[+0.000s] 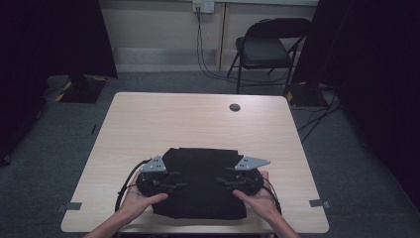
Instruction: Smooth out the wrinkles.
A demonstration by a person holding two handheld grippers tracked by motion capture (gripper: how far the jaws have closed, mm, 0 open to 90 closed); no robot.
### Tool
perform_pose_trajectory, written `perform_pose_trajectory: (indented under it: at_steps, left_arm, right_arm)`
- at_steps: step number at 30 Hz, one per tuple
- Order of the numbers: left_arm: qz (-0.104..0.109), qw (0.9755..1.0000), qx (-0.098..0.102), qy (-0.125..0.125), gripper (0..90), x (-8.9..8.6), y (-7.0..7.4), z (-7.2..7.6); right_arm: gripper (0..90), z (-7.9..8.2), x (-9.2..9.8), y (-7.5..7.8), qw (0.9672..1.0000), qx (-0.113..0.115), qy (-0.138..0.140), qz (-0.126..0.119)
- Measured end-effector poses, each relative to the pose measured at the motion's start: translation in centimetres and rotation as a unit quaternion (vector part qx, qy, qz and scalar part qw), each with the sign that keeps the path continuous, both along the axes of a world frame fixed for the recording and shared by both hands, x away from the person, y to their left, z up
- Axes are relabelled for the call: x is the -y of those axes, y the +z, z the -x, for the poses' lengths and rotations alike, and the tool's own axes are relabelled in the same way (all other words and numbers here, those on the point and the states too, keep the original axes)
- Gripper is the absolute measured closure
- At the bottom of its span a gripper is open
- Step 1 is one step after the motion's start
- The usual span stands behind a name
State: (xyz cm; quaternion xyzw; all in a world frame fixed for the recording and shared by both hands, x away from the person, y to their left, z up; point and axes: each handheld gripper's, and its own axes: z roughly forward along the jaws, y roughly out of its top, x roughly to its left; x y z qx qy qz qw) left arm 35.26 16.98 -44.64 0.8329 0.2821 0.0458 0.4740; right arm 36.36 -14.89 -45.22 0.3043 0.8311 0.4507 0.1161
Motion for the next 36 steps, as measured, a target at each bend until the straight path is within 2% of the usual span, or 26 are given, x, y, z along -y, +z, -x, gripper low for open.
perform_pose_trajectory:
  at_steps: [3, 4, 7, 8, 10, 12, 14, 15, 17, 18, 21, 23, 24, 26, 27, 28, 29, 31, 35, 36]
  left_arm:
    - [0.005, 1.0000, -0.007, 0.001, 53.9, 0.5, -0.1, -0.9]
    - [-0.004, 1.0000, -0.005, 0.001, 55.1, 1.2, -0.4, -1.8]
    - [-0.006, 0.9998, -0.018, 0.005, 55.8, 2.1, -0.9, -2.6]
    - [-0.012, 0.9997, -0.021, 0.005, 55.8, 2.4, -1.2, -2.7]
    - [-0.045, 0.9987, -0.024, 0.003, 55.5, 2.8, -2.2, -2.8]
    - [-0.055, 0.9981, -0.025, 0.009, 54.7, 2.8, -3.0, -2.9]
    - [-0.060, 0.9976, -0.031, 0.014, 52.8, 2.6, -3.5, -3.2]
    - [-0.068, 0.9971, -0.032, 0.013, 51.0, 2.5, -3.9, -3.3]
    - [-0.075, 0.9966, -0.033, 0.014, 50.8, 2.5, -4.4, -3.5]
    - [-0.072, 0.9968, -0.032, 0.014, 51.2, 2.4, -4.5, -3.6]
    - [-0.077, 0.9966, -0.026, 0.011, 53.8, 2.3, -4.5, -3.7]
    - [-0.082, 0.9965, -0.015, 0.007, 56.1, 2.2, -4.6, -3.8]
    - [-0.085, 0.9963, -0.008, 0.005, 58.3, 2.0, -4.6, -4.0]
    - [-0.081, 0.9966, -0.006, 0.005, 58.7, 1.9, -4.7, -4.3]
    - [-0.081, 0.9966, -0.006, 0.005, 60.4, 1.9, -4.7, -4.3]
    - [-0.086, 0.9963, 0.005, 0.009, 61.1, 1.8, -4.8, -4.5]
    - [-0.085, 0.9964, 0.004, 0.008, 61.2, 1.8, -4.8, -4.6]
    - [-0.083, 0.9965, 0.008, 0.009, 61.4, 1.7, -4.9, -4.8]
    - [-0.078, 0.9968, 0.006, 0.012, 62.1, 1.7, -4.9, -5.1]
    - [-0.073, 0.9972, 0.002, 0.011, 61.6, 1.6, -5.0, -5.2]
  right_arm:
    - [42.0, -1.8, 0.0, 0.4, 0.9999, 0.006, -0.013, -0.006]
    - [38.9, -2.5, -0.1, 0.5, 0.9998, 0.006, -0.019, -0.008]
    - [32.0, -4.6, -0.8, 0.7, 0.9993, 0.018, -0.031, -0.008]
    - [31.2, -5.2, -1.2, 0.6, 0.9993, 0.021, -0.029, -0.010]
    - [27.9, -6.9, -2.1, 0.4, 0.9996, 0.014, -0.024, -0.004]
    - [26.6, -8.1, -3.0, 0.0, 0.9998, 0.008, -0.015, -0.003]
    - [23.3, -9.4, -4.1, -0.7, 0.9999, -0.001, -0.001, 0.012]
    - [25.2, -9.8, -4.4, -1.1, 0.9999, 0.000, 0.003, 0.015]
    - [23.7, -10.7, -4.9, -2.3, 0.9999, -0.012, 0.004, 0.008]
    - [23.3, -11.2, -5.3, -3.1, 0.9997, -0.021, 0.000, 0.012]
    - [22.9, -11.6, -5.7, -4.5, 0.9989, -0.039, 0.000, 0.025]
    - [23.2, -11.6, -5.5, -4.5, 0.9987, -0.045, 0.005, 0.026]
    - [23.3, -11.5, -5.5, -4.4, 0.9983, -0.049, 0.009, 0.031]
    - [22.1, -11.1, -5.3, -4.7, 0.9970, -0.056, 0.021, 0.049]
    - [22.1, -11.1, -5.3, -4.7, 0.9970, -0.056, 0.021, 0.049]
    - [21.7, -10.9, -5.0, -4.8, 0.9971, -0.057, 0.020, 0.047]
    - [21.7, -10.8, -5.0, -4.8, 0.9970, -0.056, 0.021, 0.049]
    - [21.6, -10.7, -5.1, -4.8, 0.9968, -0.045, 0.022, 0.062]
    - [21.4, -10.6, -5.1, -4.8, 0.9970, -0.045, 0.023, 0.060]
    - [24.2, -10.5, -5.0, -4.8, 0.9964, -0.047, 0.031, 0.063]
